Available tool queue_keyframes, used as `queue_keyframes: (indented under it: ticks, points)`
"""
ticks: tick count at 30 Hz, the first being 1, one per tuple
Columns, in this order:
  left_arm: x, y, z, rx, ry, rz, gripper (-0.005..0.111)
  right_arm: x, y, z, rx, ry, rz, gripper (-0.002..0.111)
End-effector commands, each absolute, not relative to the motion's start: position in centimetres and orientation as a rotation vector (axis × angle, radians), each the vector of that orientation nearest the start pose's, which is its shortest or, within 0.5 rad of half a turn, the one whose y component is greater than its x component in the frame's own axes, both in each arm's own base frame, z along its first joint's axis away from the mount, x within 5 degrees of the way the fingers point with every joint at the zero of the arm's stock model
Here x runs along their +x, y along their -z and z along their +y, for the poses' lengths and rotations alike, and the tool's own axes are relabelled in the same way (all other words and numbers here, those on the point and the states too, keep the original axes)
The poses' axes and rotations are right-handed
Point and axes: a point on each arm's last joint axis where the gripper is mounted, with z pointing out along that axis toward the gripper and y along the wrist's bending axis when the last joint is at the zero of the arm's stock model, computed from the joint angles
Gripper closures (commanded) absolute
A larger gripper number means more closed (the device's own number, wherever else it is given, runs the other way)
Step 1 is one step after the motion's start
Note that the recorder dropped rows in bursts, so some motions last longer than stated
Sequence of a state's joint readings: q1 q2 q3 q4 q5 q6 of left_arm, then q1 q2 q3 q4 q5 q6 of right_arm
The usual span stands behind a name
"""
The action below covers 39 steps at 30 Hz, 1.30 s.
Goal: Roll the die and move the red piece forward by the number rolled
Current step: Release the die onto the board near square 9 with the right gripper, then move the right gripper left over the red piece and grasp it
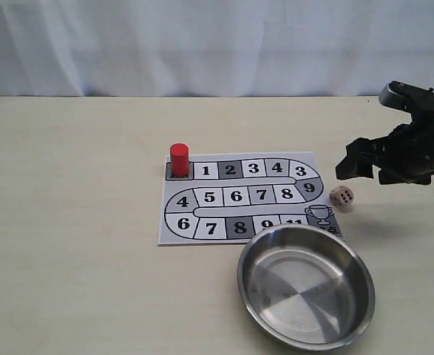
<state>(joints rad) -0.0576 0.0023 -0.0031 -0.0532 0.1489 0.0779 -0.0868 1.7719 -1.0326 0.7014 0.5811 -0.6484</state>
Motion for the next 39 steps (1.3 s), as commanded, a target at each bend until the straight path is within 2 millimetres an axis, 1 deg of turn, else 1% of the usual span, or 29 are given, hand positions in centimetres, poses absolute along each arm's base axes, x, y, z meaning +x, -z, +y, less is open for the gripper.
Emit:
queue_keyframes:
  ticks: [1, 12, 28, 32, 36, 39]
  points:
    - [5.6, -20.0, -0.4, 0.069, 0.038, 1.625, 0.107, 34.7, -18.1, 0.0, -0.064, -0.423, 2.625, 0.032]
    - [5.6, -20.0, -0.4, 0.069, 0.038, 1.625, 0.107, 34.9, -18.2, -0.4, -0.081, -0.357, 2.603, 0.032]
    - [5.6, -20.0, -0.4, 0.069, 0.038, 1.625, 0.107, 34.9, -18.2, -0.4, -0.079, -0.356, 2.604, 0.032]
    - [5.6, -20.0, -0.4, 0.069, 0.038, 1.625, 0.107, 34.9, -18.2, -0.4, -0.121, -0.343, 2.601, 0.032]
    - [5.6, -20.0, -0.4, 0.069, 0.038, 1.625, 0.107, 34.8, -18.5, 0.3, -0.2, -0.341, 2.594, 0.032]
    - [5.6, -20.0, -0.4, 0.069, 0.038, 1.625, 0.107, 34.8, -18.8, 1.9, -0.258, -0.34, 2.574, 0.032]
